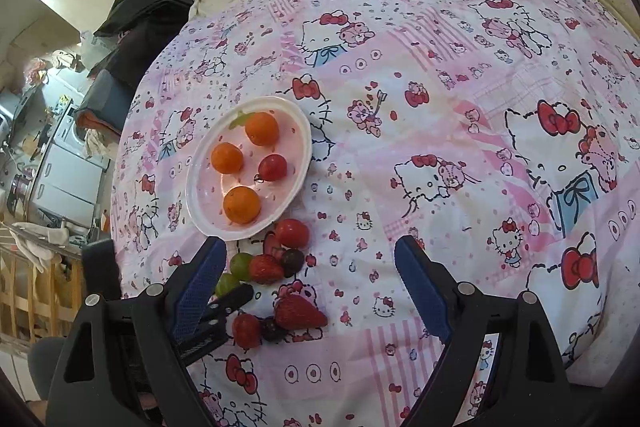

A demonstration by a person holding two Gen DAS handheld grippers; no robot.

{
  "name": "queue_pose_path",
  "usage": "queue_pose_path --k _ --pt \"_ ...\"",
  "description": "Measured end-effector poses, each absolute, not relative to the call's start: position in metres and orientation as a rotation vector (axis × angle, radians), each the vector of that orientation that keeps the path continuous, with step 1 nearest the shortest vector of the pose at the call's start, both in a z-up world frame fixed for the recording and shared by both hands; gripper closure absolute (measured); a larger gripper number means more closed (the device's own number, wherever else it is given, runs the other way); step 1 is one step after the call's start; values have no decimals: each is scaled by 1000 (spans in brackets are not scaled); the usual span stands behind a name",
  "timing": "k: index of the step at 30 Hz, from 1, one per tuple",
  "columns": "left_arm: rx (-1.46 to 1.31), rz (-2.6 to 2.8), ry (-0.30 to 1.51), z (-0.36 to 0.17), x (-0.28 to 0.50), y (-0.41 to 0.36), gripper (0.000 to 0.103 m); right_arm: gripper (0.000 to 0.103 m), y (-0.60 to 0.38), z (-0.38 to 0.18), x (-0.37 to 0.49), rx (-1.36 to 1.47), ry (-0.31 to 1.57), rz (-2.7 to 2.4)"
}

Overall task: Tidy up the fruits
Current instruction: 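Grasp a green fruit with the left tool while the right tool grasps a strawberry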

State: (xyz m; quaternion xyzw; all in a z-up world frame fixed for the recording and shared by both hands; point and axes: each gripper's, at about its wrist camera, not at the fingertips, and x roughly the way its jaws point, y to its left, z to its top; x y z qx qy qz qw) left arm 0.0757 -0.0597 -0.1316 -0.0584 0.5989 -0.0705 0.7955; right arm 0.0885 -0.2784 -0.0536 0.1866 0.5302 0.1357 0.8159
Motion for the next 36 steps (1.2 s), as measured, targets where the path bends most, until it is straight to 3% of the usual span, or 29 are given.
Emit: queue_pose_path --k 9,14,23,29,36 --pt "-162 -150 1249 -112 64 -44 77 14 -269 -57 90 344 1143 283" --pt "-193 -100 1190 -82 45 -19 77 14 -263 -78 91 356 1256 309" --pt "-149 -25 1089 -46 26 7 77 28 -245 -133 90 460 1503 325" --pt "-159 -32 1092 -46 30 3 77 29 -234 -140 90 386 1509 308" --pt "-137 -37 1091 -48 29 -4 77 40 -222 -140 86 258 1496 297"
